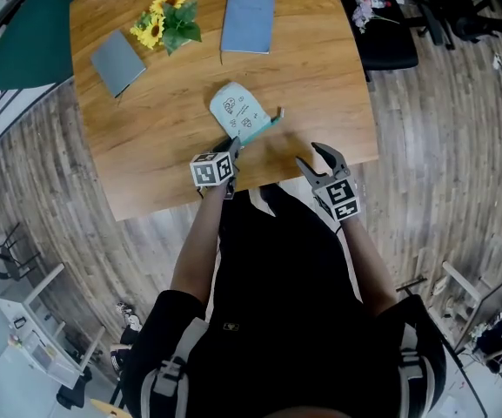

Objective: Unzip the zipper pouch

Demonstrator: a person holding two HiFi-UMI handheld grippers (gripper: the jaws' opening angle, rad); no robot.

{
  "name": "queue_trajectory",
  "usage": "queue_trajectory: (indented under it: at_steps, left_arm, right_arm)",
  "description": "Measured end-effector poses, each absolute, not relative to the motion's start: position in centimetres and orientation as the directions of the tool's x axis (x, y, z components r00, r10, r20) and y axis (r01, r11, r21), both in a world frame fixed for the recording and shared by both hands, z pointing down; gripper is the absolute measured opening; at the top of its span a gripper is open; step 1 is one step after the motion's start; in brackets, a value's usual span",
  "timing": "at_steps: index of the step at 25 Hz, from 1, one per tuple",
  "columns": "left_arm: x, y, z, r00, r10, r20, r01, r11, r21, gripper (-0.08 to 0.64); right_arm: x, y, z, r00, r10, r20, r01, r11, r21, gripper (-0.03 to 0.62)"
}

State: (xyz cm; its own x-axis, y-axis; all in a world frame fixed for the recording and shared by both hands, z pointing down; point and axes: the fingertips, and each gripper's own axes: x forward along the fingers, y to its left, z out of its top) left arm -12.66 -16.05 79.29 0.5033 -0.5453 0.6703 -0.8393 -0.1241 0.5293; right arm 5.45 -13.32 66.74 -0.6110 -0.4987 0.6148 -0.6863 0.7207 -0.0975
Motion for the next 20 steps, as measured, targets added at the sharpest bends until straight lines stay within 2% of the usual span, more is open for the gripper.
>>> queue_trajectory:
  at_steps: [2,8,11,12,20]
  left_arm:
    - [-12.2,-16.1,79.3,0.537,-0.536,0.651,-0.811,-0.116,0.574,0.025]
    - [-11.4,-15.9,77.7,0.585,-0.592,0.554,-0.707,-0.037,0.706,0.007]
    - [-10.6,-16.4,76.1,0.607,-0.628,0.487,-0.65,-0.039,0.759,0.005]
    - [-10.3,-16.4,75.5,0.614,-0.632,0.472,-0.637,-0.044,0.769,0.005]
    - [-9.0,-18.0,70.2,0.629,-0.693,0.353,-0.549,-0.074,0.833,0.003]
  right_arm:
    - [5.3,-13.2,66.8,-0.616,-0.495,0.613,-0.681,0.725,-0.099,0.21]
    - [4.5,-13.3,65.4,-0.644,-0.496,0.582,-0.662,0.742,-0.1,0.207]
    - [3.7,-13.2,64.8,-0.678,-0.47,0.565,-0.627,0.771,-0.112,0.129]
    - [3.4,-13.2,64.6,-0.687,-0.465,0.559,-0.619,0.777,-0.114,0.121]
    - [1.5,-13.4,62.5,-0.724,-0.462,0.512,-0.583,0.807,-0.097,0.12]
